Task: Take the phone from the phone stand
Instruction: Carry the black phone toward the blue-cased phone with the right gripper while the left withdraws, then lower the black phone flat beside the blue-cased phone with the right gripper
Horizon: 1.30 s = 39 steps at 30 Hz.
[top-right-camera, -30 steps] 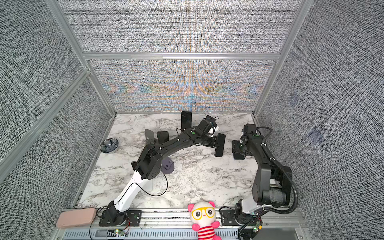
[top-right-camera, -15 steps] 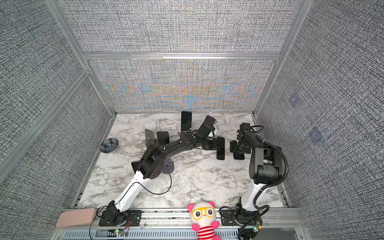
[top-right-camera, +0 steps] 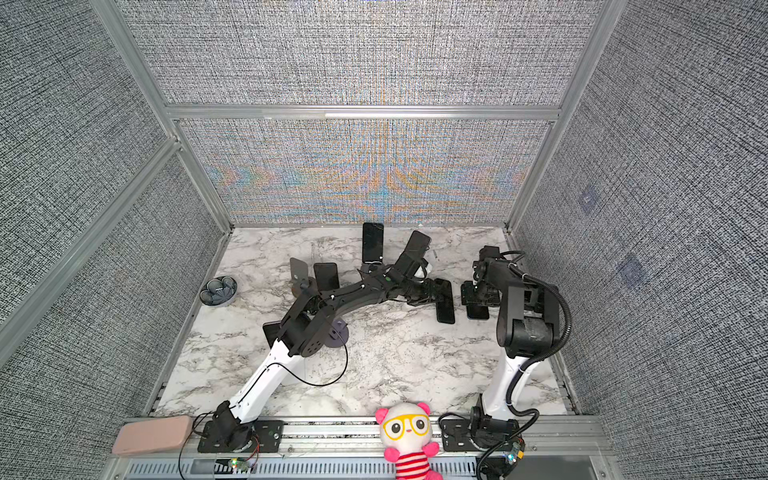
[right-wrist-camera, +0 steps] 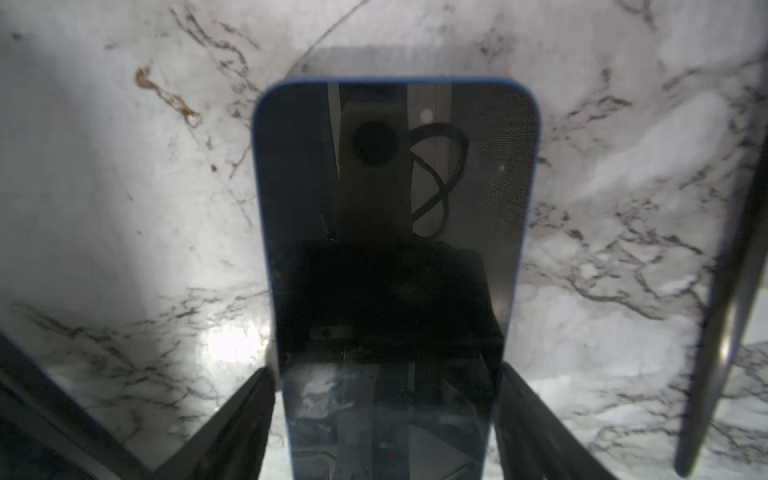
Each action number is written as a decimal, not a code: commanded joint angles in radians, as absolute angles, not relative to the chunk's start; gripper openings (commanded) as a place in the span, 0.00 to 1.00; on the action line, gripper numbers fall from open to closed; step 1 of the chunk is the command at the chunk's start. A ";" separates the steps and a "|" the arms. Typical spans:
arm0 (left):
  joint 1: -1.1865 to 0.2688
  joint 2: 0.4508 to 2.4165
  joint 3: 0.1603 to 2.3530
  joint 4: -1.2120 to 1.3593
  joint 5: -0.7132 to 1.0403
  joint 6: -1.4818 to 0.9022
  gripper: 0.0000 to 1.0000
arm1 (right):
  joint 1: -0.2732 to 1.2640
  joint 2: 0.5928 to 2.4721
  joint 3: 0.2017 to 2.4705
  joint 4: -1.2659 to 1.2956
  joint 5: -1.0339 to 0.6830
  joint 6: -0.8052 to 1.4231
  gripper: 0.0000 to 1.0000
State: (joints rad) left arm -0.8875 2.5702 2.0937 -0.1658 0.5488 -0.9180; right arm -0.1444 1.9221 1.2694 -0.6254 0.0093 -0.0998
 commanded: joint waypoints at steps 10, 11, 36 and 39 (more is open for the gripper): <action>-0.875 2.559 1.974 -0.152 0.512 -0.939 0.15 | -0.150 1.946 1.315 -0.743 -0.006 -0.120 0.66; -0.876 2.559 1.968 -0.147 0.510 -0.941 0.15 | -0.150 1.948 1.318 -0.754 -0.005 -0.120 0.66; -0.877 2.521 1.894 -0.118 0.523 -0.916 0.52 | -0.114 1.930 1.300 -0.819 -0.089 -0.094 0.55; -0.879 2.515 1.890 -0.122 0.522 -0.908 0.55 | -0.111 1.931 1.294 -0.817 -0.131 -0.099 0.56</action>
State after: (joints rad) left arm -0.8776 2.5145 1.8999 -0.0181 0.5739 -0.9337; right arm -0.1165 1.9259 1.2972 -0.7891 -0.0467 -0.1017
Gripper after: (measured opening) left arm 0.545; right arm 0.609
